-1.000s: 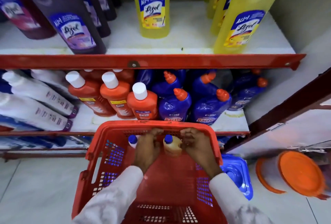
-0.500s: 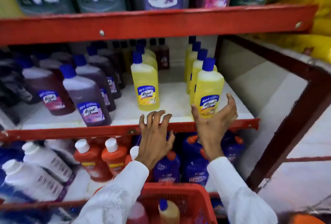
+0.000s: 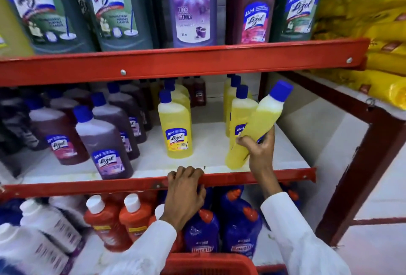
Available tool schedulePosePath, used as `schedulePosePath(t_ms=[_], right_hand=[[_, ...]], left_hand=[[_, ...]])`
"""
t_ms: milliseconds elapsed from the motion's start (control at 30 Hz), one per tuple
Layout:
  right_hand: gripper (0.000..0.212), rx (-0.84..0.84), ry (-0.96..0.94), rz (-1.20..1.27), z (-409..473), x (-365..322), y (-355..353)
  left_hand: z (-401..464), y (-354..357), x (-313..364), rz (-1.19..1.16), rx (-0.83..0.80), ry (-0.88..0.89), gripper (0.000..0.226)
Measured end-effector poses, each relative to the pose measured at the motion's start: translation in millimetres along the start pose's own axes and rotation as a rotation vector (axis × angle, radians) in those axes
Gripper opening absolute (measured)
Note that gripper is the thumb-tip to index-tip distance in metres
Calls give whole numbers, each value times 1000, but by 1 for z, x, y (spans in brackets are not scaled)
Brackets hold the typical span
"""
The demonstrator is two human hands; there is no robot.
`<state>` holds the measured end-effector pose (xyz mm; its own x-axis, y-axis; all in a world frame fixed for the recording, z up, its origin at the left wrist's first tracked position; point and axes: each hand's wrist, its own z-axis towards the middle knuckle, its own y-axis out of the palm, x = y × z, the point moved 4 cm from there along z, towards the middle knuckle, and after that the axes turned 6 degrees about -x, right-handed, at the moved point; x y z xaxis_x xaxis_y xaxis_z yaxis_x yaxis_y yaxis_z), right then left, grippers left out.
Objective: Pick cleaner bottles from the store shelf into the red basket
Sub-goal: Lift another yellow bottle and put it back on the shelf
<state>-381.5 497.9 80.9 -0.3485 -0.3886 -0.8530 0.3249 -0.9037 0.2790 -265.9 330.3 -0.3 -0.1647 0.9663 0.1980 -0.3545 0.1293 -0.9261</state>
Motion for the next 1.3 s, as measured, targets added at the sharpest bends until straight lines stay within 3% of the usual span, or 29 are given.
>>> schedulePosePath(t_ms=[67,167,233,400,500,600,700,933,1300], right_hand=[[72,-293,70,410,1,-14,9],[86,-705,218,876,-10,-37,30],[91,-809,218,1017,-19,-47,38],[100,-864,191,1137,-26,-60,35],[85,-699,127,938,-26,-61,25],[67,-181,-10,382,-22,-56,6],[79,186,-111,-125,-23,-53,-6],[89,345,-14,-323,-1,-8,-14],[99,288,1,-540,5,36,-13]], left_hand=[[1,-1,1,-9,-13,-13,36],[1,-2,2,-6,-22,-25,34],[1,-1,1,-1,-21,-29,34],[1,2,0,-21,-8,-23,29],[2,4,0,-24,9,-22,31],[3,3,1,-22,21,-24,32],[3,2,1,-29,30,-22,30],[2,3,2,-51,39,-43,35],[4,5,-1,-57,27,-41,34]])
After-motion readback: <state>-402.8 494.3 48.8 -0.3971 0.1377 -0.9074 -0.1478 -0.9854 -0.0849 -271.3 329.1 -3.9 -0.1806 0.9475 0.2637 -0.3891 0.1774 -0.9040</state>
